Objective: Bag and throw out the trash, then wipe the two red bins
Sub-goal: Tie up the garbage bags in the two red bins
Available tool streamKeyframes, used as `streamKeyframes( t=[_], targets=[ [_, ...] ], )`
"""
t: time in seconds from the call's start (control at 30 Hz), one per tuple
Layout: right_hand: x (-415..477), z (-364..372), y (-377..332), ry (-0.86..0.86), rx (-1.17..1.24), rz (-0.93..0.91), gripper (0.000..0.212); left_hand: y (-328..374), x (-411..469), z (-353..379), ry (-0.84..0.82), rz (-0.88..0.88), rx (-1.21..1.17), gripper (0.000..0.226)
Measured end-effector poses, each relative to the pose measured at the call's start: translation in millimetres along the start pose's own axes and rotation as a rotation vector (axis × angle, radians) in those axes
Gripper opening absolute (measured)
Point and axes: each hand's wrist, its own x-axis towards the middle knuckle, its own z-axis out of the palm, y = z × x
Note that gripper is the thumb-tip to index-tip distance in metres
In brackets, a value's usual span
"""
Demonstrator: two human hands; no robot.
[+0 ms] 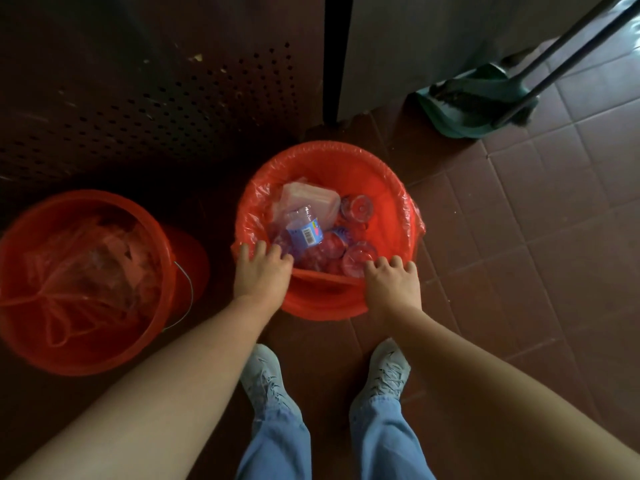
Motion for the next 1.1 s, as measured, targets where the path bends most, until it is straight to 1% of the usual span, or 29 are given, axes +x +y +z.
streamKeyframes(
  t=[0.1, 0.2, 0.3, 0.37, 0.43, 0.5, 0.57, 0.63, 0.73, 0.8, 0.87, 1.0, 1.03, 1.1],
  targets=[
    [1.9, -10.4, 5.8, 0.034, 0.08, -0.003, 0.036, -14.8, 4.2, -11.9, 0.034, 0.021, 0.032, 0.031],
    [1.7, -23.8, 1.2, 0.037, 0.159, -0.025, 0.044, -16.0, 4.0, -25.2, 0.058, 0.082, 0.045, 0.03],
    [-2.2, -38.0, -14.2, 0.064, 0.186, -0.103, 0.04, -10.2, -1.0, -37.2, 0.078, 0.098, 0.051, 0.022],
    [-5.2, -41.9, -25.2, 0.066, 0.186, -0.189, 0.037, -4.1, -4.8, -43.2, 0.062, 0.097, 0.03, 0.02],
    [-9.7, -41.8, -32.9, -0.002, 0.19, -0.285, 0.04, 0.5, -8.7, -46.7, 0.01, 0.099, -0.004, 0.025],
    [-15.6, -41.0, -34.1, -0.099, 0.201, -0.303, 0.047, 0.7, -12.4, -49.1, -0.019, 0.096, -0.013, 0.03],
    [-21.3, -42.9, -29.5, -0.12, 0.254, -0.223, 0.05, -2.3, -15.7, -52.5, -0.026, 0.097, -0.009, 0.035],
    [-24.2, -50.4, -20.6, -0.051, 0.335, -0.089, 0.045, -6.4, -16.6, -55.1, -0.037, 0.093, -0.006, 0.041],
    [-18.2, -66.0, -0.7, 0.073, 0.445, 0.178, 0.037, -10.8, -15.2, -58.8, -0.064, 0.085, 0.007, 0.053],
    [-6.5, -72.9, 15.6, 0.088, 0.537, 0.361, 0.041, -10.7, -12.4, -58.9, -0.074, 0.086, 0.016, 0.056],
    [10.8, -76.4, 31.1, 0.093, 0.643, 0.497, 0.05, -9.6, -6.0, -56.4, -0.078, 0.089, 0.012, 0.057],
    [45.9, -67.2, 52.2, 0.08, 0.927, 0.618, 0.067, -3.1, 4.8, -40.9, -0.085, 0.056, -0.03, 0.059],
    [52.3, -64.1, 54.8, 0.085, 0.98, 0.633, 0.065, -1.2, 4.2, -35.7, -0.094, 0.048, -0.04, 0.058],
    [61.0, -60.2, 55.6, 0.111, 0.984, 0.674, 0.051, 1.8, -1.4, -26.1, -0.104, 0.042, -0.057, 0.056]
  ],
)
